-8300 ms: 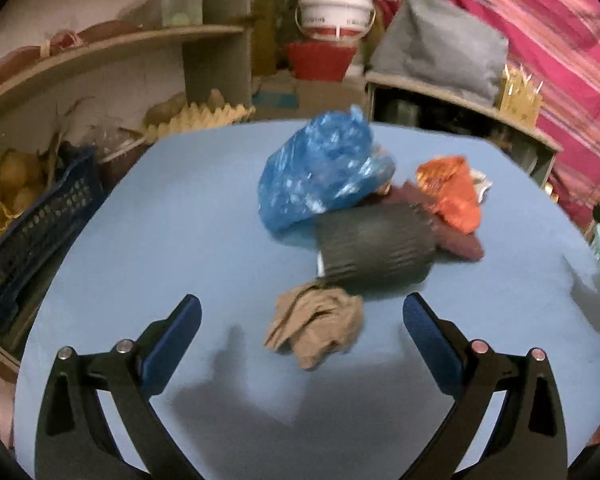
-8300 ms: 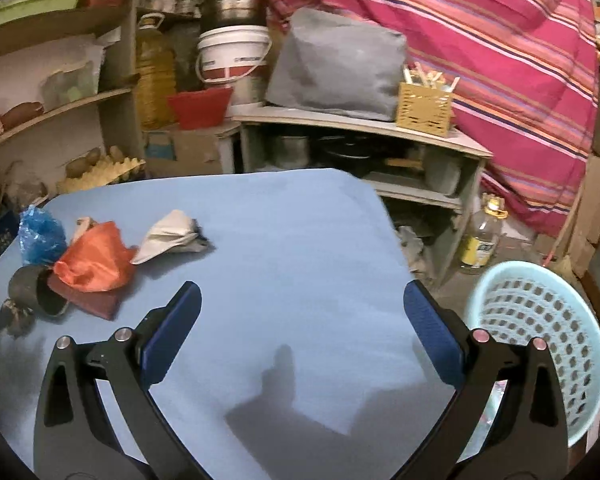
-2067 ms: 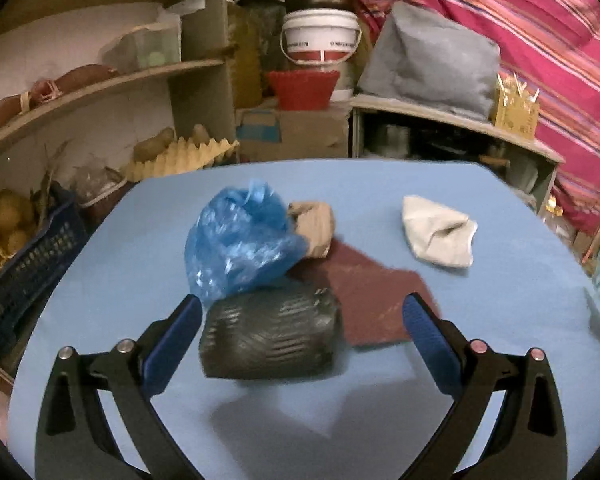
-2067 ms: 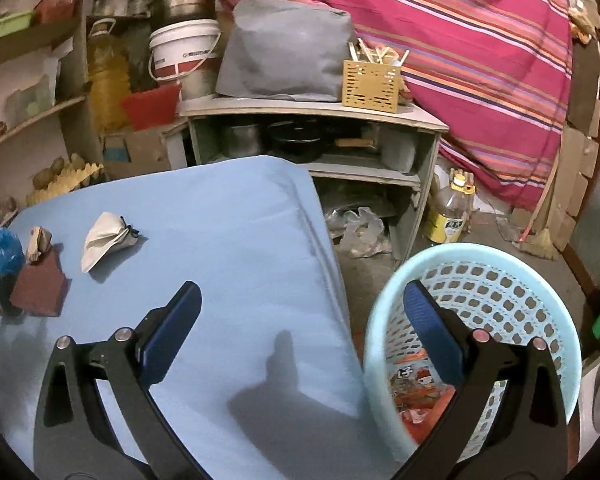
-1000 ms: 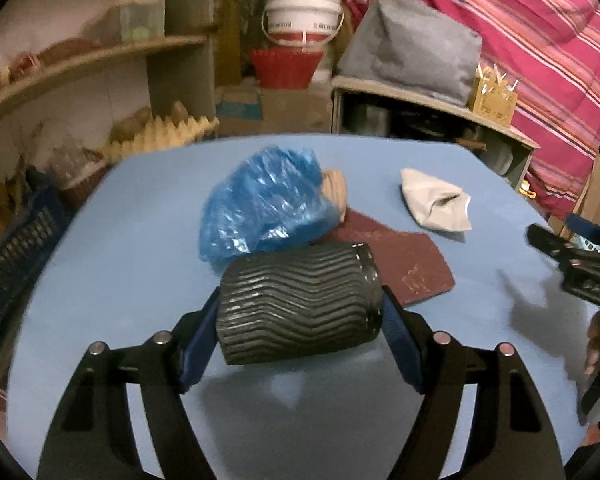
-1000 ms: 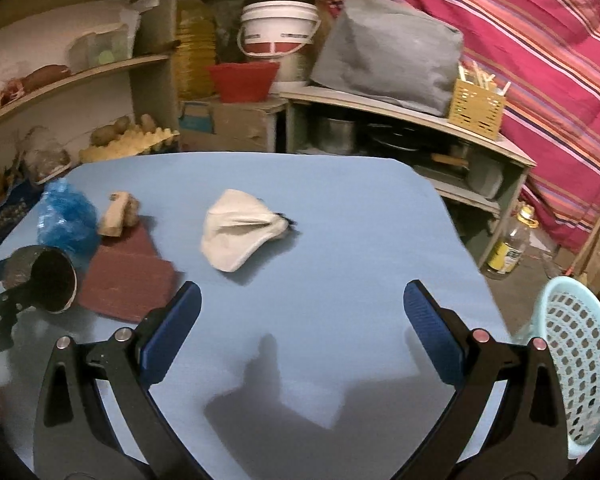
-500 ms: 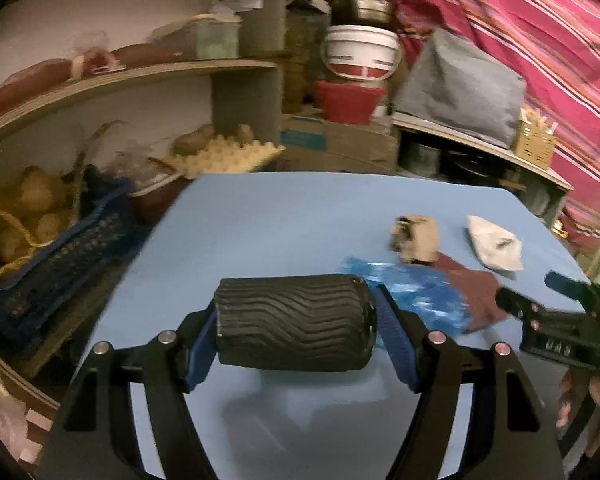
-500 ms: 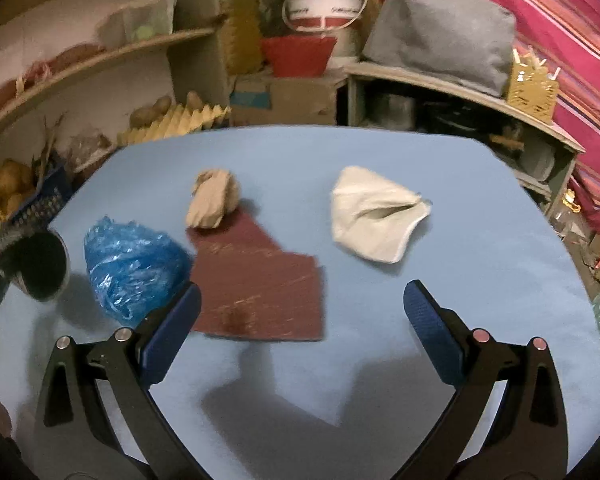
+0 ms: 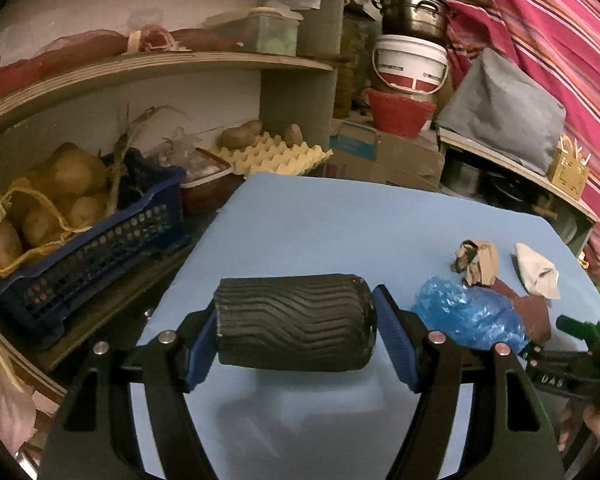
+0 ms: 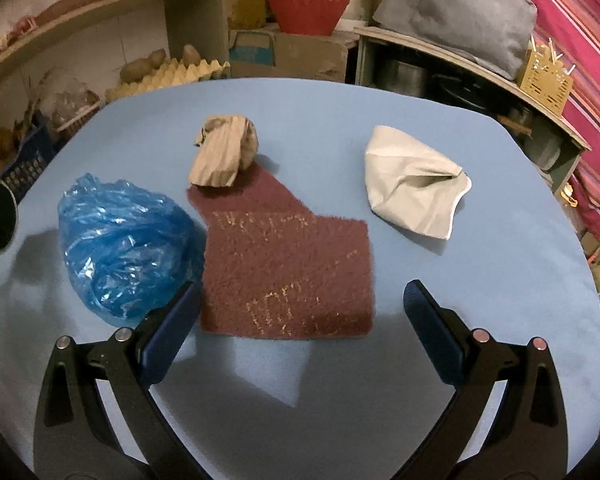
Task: Collect trash
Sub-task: 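Grasp the black ribbed cylinder with the left tool while the right tool grasps the brown scouring pad, then carry both items over the wastebasket and open both tools to drop them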
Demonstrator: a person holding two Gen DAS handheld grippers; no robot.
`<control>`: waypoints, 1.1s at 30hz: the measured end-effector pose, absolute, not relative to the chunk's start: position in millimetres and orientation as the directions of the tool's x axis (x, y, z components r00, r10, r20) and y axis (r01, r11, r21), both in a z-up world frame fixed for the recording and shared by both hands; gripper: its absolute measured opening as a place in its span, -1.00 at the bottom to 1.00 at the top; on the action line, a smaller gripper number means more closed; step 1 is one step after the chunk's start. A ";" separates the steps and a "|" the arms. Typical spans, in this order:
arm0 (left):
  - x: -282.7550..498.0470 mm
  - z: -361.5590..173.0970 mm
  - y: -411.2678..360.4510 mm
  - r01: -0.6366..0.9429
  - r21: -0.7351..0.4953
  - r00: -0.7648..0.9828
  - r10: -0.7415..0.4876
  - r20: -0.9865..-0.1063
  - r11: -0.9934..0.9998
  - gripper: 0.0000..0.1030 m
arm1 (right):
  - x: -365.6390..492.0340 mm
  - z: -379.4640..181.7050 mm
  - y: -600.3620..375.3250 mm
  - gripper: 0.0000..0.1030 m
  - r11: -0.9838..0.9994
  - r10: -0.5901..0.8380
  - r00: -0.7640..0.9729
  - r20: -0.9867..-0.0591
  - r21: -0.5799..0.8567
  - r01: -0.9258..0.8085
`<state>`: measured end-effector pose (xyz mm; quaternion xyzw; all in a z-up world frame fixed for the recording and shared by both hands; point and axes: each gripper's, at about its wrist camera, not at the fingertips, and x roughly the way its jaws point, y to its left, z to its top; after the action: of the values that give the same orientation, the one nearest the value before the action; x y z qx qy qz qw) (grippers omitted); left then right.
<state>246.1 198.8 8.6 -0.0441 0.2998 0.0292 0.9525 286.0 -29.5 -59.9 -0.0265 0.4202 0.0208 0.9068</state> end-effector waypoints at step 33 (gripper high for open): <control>246.1 31.9 154.0 -0.021 -0.075 0.848 -0.022 -0.529 0.997 0.37 | 258.4 -17.1 -112.6 0.64 1.000 -0.014 0.737 -0.676 -0.021 -0.001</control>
<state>246.1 154.0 31.9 -0.0393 0.2754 -0.0001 0.9605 258.4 -112.6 -17.1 -0.0097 0.3627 -0.0035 0.9319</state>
